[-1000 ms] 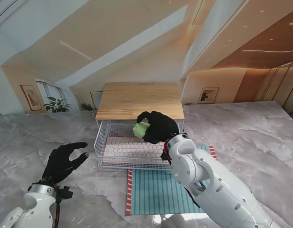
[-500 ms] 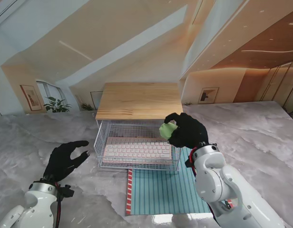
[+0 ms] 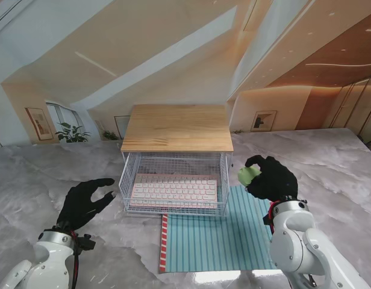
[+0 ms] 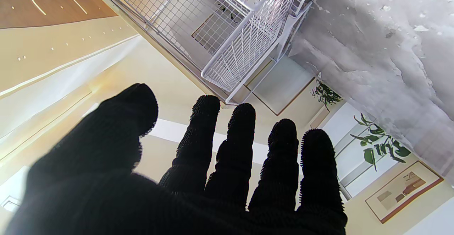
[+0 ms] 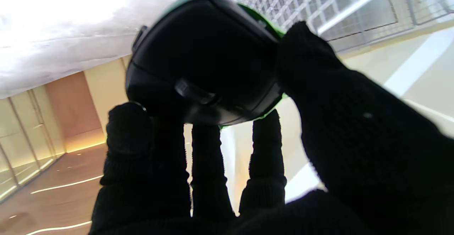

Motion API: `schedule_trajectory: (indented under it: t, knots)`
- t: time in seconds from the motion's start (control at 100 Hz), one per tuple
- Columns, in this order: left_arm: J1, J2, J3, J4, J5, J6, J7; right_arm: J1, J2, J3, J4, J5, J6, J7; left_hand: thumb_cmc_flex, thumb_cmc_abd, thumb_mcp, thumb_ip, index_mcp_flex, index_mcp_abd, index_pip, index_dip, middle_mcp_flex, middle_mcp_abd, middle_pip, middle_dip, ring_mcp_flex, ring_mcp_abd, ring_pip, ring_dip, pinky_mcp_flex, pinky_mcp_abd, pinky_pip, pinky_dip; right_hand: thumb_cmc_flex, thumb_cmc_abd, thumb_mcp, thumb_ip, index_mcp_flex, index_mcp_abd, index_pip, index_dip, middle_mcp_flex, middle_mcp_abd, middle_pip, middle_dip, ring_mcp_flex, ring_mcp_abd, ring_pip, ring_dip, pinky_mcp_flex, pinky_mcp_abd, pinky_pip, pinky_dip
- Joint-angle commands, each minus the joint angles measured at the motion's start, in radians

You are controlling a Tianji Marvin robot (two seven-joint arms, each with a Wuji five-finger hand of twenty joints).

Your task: Unroll the mouse pad and set up the keyboard and mouse from the tabletop organizer

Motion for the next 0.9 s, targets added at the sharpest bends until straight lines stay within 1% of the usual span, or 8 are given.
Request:
schedule_trajectory:
  t: [0.0,0.16,0.39,0.63,0.89]
  knots:
    - [0.002,-0.002,0.004,-0.009,-0.001,0.001,-0.015,-0.015,0.000,0.005,0.025,0.000,0.015,0.007,-0.019,0.024,-0.007,0.024,-0.002,-0.016,-0.003,-0.012,0.008,-0.016,-0.008,-0.009,-0.010,-0.001,-0.008,0.005,-0.003,-0.026,0.000,-0.004,0.159,0.068,0.145,0.079,0.021,0.002,0.003,-0.001,0.026,-0.019,0.051,0.021,0.103,-0.063,0.153,0.019,0.008,-0.015,0.030,0.041]
    - [0.003,-0.002,0.005,-0.011,0.000,0.003,-0.014,-0.015,-0.003,0.002,0.068,-0.001,0.053,-0.014,-0.019,0.024,-0.008,0.024,-0.002,-0.015,-0.004,-0.012,0.007,-0.018,-0.008,-0.009,-0.011,-0.001,-0.008,0.005,-0.003,-0.025,0.000,-0.004,0.161,0.066,0.147,0.079,0.025,0.006,0.001,-0.001,0.024,-0.014,0.051,0.022,0.099,-0.060,0.154,0.020,0.001,-0.012,0.032,0.043]
    - [0.006,-0.001,0.002,-0.015,0.004,0.004,-0.016,0.017,-0.008,-0.028,0.137,0.018,0.126,-0.024,-0.017,0.024,-0.009,0.024,-0.002,-0.014,-0.003,-0.012,0.008,-0.016,-0.008,-0.008,-0.010,-0.001,-0.008,0.005,-0.003,-0.025,0.000,-0.004,0.162,0.066,0.150,0.079,0.026,0.009,-0.001,0.000,0.019,-0.010,0.053,0.023,0.094,-0.054,0.159,0.022,-0.007,-0.008,0.036,0.047]
    - [0.010,-0.002,0.002,-0.020,0.005,0.008,-0.015,0.066,-0.009,-0.070,0.218,0.051,0.197,-0.005,-0.018,0.024,-0.010,0.024,-0.003,-0.016,-0.004,-0.012,0.007,-0.015,-0.009,-0.009,-0.012,-0.002,-0.009,0.005,-0.003,-0.025,0.000,-0.004,0.160,0.069,0.150,0.080,0.025,0.012,-0.001,0.001,0.015,-0.005,0.056,0.024,0.090,-0.052,0.162,0.024,-0.012,-0.006,0.040,0.048]
    - [0.014,-0.002,-0.002,-0.023,0.005,0.007,-0.016,0.104,-0.009,-0.115,0.269,0.086,0.271,0.029,-0.018,0.025,-0.011,0.024,-0.002,-0.015,-0.003,-0.012,0.008,-0.020,-0.008,-0.008,-0.010,-0.002,-0.008,0.005,-0.003,-0.025,0.000,-0.004,0.142,0.088,0.136,0.089,0.019,0.019,-0.005,0.000,-0.009,0.005,0.056,0.028,0.067,-0.048,0.156,0.030,-0.039,0.007,0.045,0.051]
